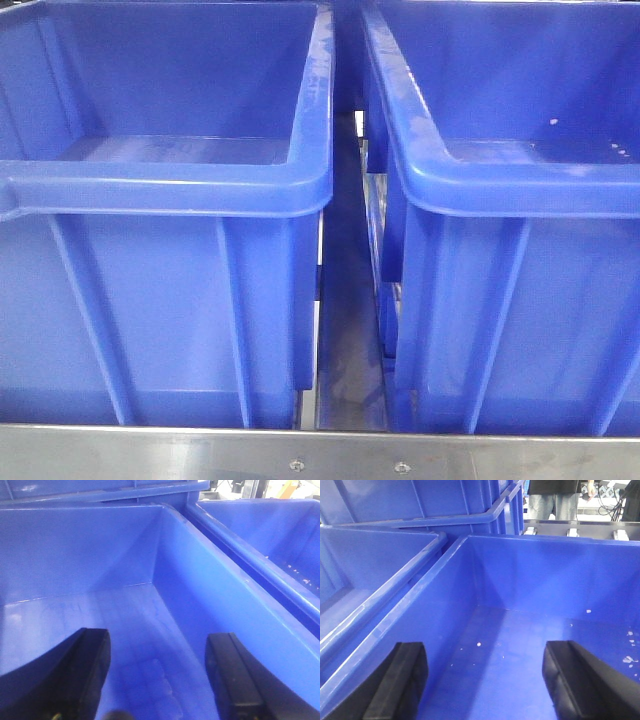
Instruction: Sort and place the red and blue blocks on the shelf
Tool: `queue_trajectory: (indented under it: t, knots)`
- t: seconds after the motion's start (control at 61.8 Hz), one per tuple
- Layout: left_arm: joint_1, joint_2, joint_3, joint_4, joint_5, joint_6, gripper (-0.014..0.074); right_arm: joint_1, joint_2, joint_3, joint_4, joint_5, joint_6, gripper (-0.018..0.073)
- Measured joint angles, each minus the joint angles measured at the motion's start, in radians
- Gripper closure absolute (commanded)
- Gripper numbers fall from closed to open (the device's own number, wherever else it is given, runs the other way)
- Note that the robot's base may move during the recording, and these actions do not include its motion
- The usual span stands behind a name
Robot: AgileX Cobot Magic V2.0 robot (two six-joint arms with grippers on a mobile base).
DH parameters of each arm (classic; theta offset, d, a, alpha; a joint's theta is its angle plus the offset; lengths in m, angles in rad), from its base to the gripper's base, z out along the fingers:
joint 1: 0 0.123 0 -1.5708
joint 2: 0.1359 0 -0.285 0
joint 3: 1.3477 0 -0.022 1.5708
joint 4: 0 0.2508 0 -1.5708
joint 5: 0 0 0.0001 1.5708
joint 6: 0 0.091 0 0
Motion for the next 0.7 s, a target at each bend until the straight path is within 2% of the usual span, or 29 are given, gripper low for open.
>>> queue_trajectory:
  t: [0.129,0.243,0.356,0.453,0.518,0.696]
  knots:
    - [0.000,-0.002,0.000,0.000,-0.001,0.000,0.0244,0.000,0.000,0.000,0.002,0.000,0.000,-0.0025]
    - [0.000,-0.022,0.000,0.000,-0.001,0.000,0.0348,0.000,0.000,0.000,0.002,-0.002,0.000,0.0066]
    - [0.003,-0.054,0.000,0.000,-0.004,0.000,0.0473,0.000,0.000,0.000,0.002,-0.002,0.000,0.0288]
    - [0.027,-0.085,0.000,0.000,-0.004,0.000,0.0471,0.000,0.000,0.000,0.002,-0.002,0.000,0.0519]
    - [0.052,-0.105,0.000,0.000,-0.004,0.000,0.0471,0.000,0.000,0.000,0.002,-0.002,0.000,0.0496]
    - [0.143,-0.182,0.000,0.000,0.052,0.000,0.0471,0.000,0.000,0.000,-0.013,-0.002,-0.010,0.0504]
